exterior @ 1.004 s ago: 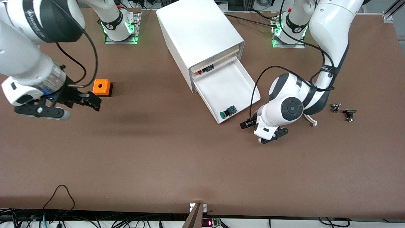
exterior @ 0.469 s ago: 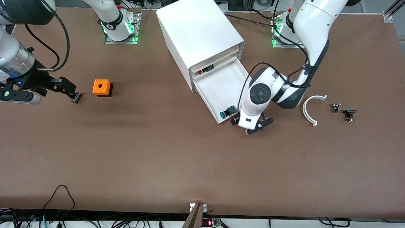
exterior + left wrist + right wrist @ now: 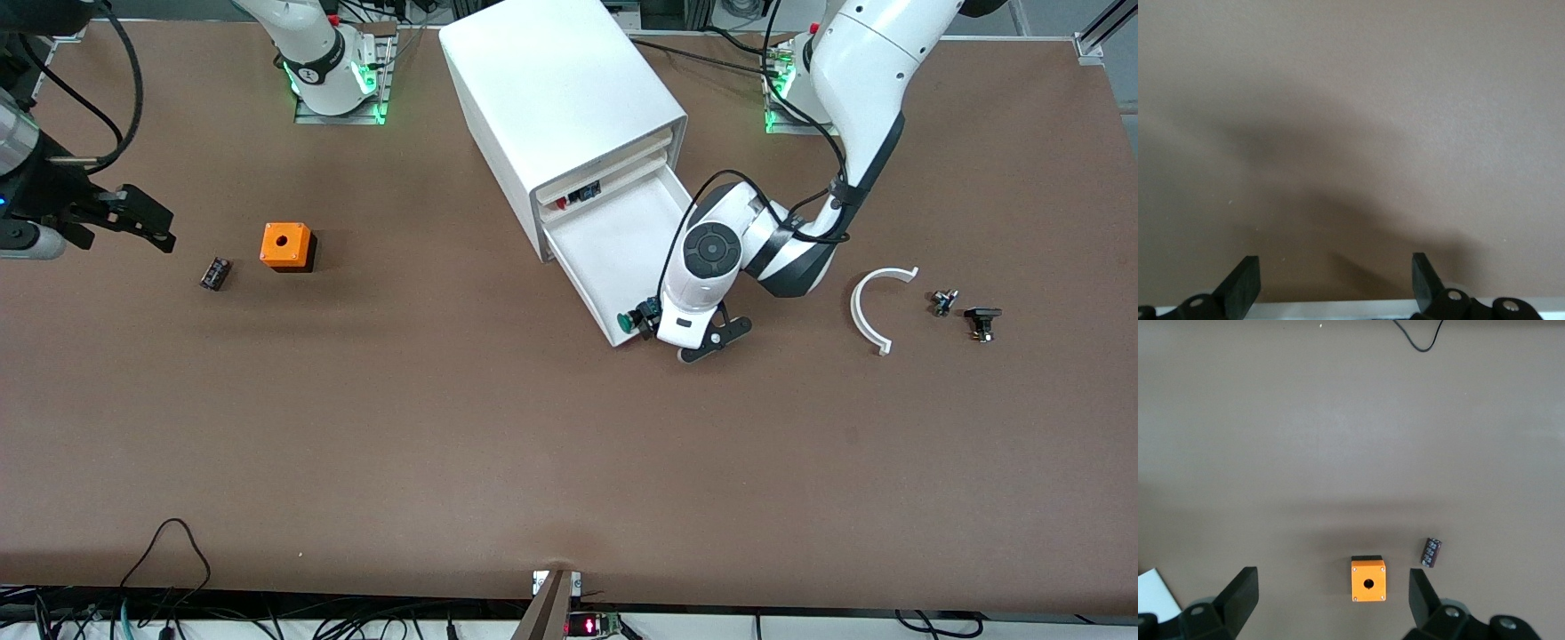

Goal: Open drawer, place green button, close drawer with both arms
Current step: 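Push the drawer closed into the cabinet with the left gripper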

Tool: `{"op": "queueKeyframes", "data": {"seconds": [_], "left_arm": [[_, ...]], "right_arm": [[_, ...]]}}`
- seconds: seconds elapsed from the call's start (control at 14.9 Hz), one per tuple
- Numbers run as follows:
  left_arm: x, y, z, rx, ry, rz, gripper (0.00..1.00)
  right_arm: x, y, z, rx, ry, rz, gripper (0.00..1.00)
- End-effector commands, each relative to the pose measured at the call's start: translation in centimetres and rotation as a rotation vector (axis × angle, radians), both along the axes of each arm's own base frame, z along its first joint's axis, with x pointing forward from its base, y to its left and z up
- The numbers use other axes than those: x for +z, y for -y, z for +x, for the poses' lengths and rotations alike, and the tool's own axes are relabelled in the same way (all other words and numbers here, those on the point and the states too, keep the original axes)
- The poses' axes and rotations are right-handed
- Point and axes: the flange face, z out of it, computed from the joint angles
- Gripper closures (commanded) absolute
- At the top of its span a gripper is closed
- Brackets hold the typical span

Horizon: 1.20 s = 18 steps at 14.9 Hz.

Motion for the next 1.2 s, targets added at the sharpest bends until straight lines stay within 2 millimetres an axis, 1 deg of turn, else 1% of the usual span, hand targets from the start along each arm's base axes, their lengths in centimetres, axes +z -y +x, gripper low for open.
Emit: {"op": "queueKeyframes", "data": {"seconds": [0.0, 0.07, 0.2, 0.33, 0.6, 0.87, 1.0, 1.14], "left_arm": [[1.0, 1.3, -2.5, -0.035, 0.003, 0.012, 0.0], [1.1, 1.9, -3.2, -0.044, -0.003, 0.005, 0.0], [0.9, 2.6, -4.1, -0.061, -0.014, 0.004, 0.0], [0.9, 4.1, -5.6, -0.083, -0.032, -0.011, 0.0], [1.9, 6.1, -7.7, -0.112, -0.065, -0.004, 0.0], [2.3, 7.6, -10.0, -0.155, -0.122, 0.02, 0.0], [2.5, 8.4, -11.1, -0.148, -0.165, 0.005, 0.0], [2.6, 9.0, -12.1, -0.162, -0.193, 0.007, 0.0]], "right_arm": [[1.4, 0.1, -2.3, 0.013, -0.009, 0.02, 0.0], [1.7, 0.3, -2.6, 0.011, -0.015, 0.019, 0.0], [1.9, 1.0, -3.1, 0.0, -0.054, 0.018, 0.0], [1.9, 0.8, -3.3, -0.011, -0.071, 0.016, 0.0], [2.7, 0.3, -2.8, 0.008, -0.05, 0.019, 0.0], [2.7, 0.4, -2.6, 0.015, -0.044, 0.017, 0.0], [2.7, 0.5, -2.5, 0.014, -0.042, 0.019, 0.0], [3.1, 0.4, -2.4, 0.012, -0.032, 0.018, 0.0]]}}
